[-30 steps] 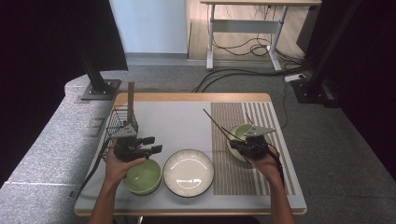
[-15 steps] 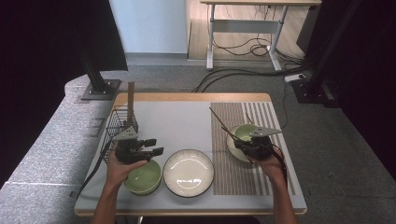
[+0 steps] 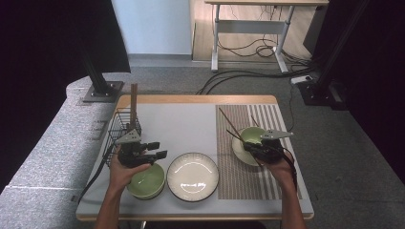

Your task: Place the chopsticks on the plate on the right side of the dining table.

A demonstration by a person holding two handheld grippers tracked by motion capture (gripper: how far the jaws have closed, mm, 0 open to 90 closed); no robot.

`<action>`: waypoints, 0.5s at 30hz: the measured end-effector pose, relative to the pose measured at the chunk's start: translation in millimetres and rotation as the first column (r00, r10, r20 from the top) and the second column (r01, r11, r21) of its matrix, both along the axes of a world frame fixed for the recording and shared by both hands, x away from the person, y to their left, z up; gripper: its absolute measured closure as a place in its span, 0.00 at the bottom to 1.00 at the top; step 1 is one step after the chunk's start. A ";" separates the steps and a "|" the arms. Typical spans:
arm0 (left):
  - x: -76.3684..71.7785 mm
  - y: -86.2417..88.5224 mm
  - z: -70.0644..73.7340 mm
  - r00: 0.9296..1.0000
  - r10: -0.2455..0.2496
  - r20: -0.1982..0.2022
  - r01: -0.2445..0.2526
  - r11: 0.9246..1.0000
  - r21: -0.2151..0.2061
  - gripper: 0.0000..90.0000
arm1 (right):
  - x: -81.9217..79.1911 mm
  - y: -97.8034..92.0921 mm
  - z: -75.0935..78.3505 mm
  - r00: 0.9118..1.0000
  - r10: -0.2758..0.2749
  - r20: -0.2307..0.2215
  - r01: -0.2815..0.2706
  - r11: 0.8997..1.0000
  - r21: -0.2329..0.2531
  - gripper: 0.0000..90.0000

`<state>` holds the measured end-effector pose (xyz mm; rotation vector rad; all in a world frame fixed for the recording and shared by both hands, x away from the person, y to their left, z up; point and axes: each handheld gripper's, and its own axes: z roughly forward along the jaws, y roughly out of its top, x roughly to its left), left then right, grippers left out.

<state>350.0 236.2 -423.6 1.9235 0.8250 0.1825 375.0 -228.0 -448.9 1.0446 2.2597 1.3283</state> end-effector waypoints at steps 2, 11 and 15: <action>0.0 2.6 0.0 1.000 0.003 -0.001 -0.003 1.000 -0.009 0.49 | 0.0 -1.7 0.2 1.000 -0.004 0.001 0.004 1.000 0.003 0.94; -0.3 4.0 0.2 1.000 0.007 0.003 -0.007 1.000 -0.018 0.49 | 0.2 -7.5 -0.1 1.000 -0.022 -0.003 0.022 1.000 0.011 0.94; 0.0 3.8 -0.5 1.000 0.007 0.002 -0.007 1.000 -0.019 0.49 | 0.7 -9.6 -0.8 1.000 -0.030 -0.006 0.030 0.999 0.012 0.94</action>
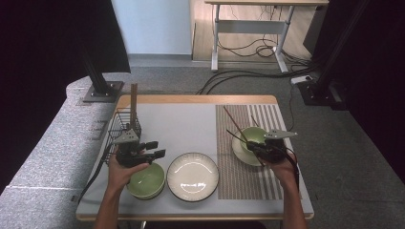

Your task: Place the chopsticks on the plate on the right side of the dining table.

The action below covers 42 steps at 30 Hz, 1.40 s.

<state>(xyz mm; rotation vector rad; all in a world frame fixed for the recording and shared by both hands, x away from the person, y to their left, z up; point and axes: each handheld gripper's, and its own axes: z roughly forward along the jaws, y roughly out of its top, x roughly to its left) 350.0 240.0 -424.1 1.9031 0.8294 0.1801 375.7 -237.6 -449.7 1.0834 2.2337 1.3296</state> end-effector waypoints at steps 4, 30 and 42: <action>0.3 -1.3 -1.2 1.000 -0.005 -0.006 0.005 1.000 -0.007 0.49 | 0.6 -2.0 -0.3 1.000 -0.014 -0.009 0.014 1.000 0.002 0.94; -1.6 -1.1 -1.0 1.000 -0.004 0.001 0.004 1.000 -0.014 0.50 | 0.2 -29.2 1.2 0.995 -0.100 -0.025 0.101 0.994 0.037 0.94; -1.4 -2.6 -2.1 1.000 -0.005 -0.005 0.005 1.000 -0.017 0.50 | 1.6 -39.9 -0.9 0.991 -0.129 -0.035 0.130 0.990 0.052 0.94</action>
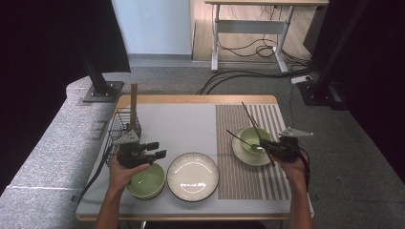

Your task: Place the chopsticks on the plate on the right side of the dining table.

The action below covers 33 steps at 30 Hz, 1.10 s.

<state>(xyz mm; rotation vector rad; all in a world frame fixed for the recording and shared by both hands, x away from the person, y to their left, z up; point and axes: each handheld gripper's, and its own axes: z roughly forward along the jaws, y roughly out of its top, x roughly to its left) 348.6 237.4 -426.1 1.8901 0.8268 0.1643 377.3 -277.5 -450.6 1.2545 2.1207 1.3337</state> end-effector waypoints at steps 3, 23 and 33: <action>-0.6 0.4 0.8 1.000 -0.004 0.001 0.004 1.000 -0.007 0.50 | 0.4 -1.6 -0.8 1.000 -0.008 -0.002 0.008 1.000 0.004 0.94; 1.4 -2.0 -2.6 1.000 -0.003 -0.011 0.003 1.000 0.013 0.50 | 2.0 -16.0 -3.7 0.999 -0.045 -0.008 0.045 0.999 0.020 0.94; 0.8 3.1 -1.9 1.000 0.002 -0.008 -0.002 1.000 0.002 0.50 | 3.3 -25.0 -7.2 0.997 -0.069 -0.019 0.069 0.997 0.024 0.94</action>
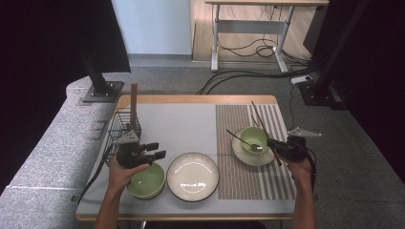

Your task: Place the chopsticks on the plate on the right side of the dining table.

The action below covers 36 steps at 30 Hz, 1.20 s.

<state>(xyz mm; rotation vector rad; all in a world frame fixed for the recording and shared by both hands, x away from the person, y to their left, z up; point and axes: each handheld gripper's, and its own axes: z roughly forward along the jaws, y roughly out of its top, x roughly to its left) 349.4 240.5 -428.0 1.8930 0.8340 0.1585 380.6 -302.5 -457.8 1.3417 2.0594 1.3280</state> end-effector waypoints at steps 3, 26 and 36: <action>-0.4 0.6 0.2 1.000 -0.003 0.002 0.003 1.000 -0.002 0.50 | 0.1 -3.7 -1.0 1.000 -0.008 -0.001 0.008 1.000 0.004 0.94; -1.4 -1.7 -1.2 1.000 -0.013 -0.003 0.013 1.000 -0.003 0.50 | 3.1 -25.4 -12.2 0.998 -0.062 -0.024 0.062 0.998 0.012 0.94; -2.1 -2.2 -1.1 1.000 -0.010 -0.004 0.010 1.000 -0.001 0.49 | 7.1 -32.8 -17.1 0.996 -0.086 -0.036 0.086 0.996 0.010 0.94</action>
